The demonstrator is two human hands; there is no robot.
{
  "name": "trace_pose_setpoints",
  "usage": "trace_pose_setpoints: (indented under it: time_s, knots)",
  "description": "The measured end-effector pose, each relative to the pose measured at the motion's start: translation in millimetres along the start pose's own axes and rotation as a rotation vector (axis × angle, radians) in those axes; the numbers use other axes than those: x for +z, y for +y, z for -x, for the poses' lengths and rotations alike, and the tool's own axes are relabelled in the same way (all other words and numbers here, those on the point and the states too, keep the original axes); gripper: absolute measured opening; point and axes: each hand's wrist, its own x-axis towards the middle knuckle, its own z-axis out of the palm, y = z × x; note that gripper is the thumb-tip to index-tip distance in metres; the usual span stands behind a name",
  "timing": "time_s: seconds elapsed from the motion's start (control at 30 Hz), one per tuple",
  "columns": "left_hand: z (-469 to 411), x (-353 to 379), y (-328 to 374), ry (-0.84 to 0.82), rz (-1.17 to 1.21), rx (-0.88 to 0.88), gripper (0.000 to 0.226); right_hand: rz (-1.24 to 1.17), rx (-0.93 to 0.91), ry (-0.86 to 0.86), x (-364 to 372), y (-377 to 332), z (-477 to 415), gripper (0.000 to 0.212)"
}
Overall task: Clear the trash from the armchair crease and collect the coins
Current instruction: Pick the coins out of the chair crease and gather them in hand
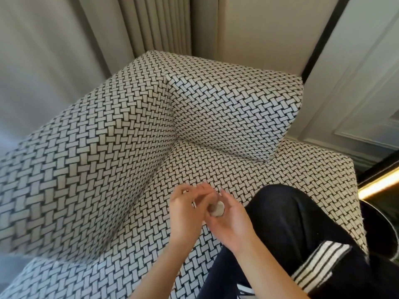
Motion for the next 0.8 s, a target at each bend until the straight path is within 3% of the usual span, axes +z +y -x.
trace_pose_setpoints:
  time_s: [0.23,0.3,0.37,0.43,0.53,0.63,0.8]
  knots:
    - [12.8,-11.7,-30.3,0.140,-0.118,0.305,0.020,-0.017,0.053,0.007,11.1,20.6,5.7,0.039]
    - [15.7,-11.5,-35.3,0.163,-0.077,0.306,0.022,-0.011,0.035,0.020,8.9,16.9,6.9,0.039]
    - [18.5,-12.1,-46.5,0.143,-0.074,0.189,0.035,-0.028,0.008,0.027,6.4,10.3,9.0,0.038]
    - [19.3,-17.6,-72.5,0.110,-0.213,-0.068,0.051,-0.054,0.012,0.015,7.4,5.2,10.1,0.037]
    - [15.9,-29.2,-115.1,-0.092,-0.431,-0.454,0.070,-0.063,0.017,-0.006,9.8,-1.5,11.6,0.040]
    - [6.6,-36.4,-136.2,-0.177,-0.578,-0.459,0.076,-0.042,0.018,-0.010,17.0,-3.9,10.6,0.040]
    - [-25.2,-35.4,-134.9,-0.187,-0.535,-0.608,0.086,-0.033,0.009,-0.010,28.2,-1.6,2.4,0.038]
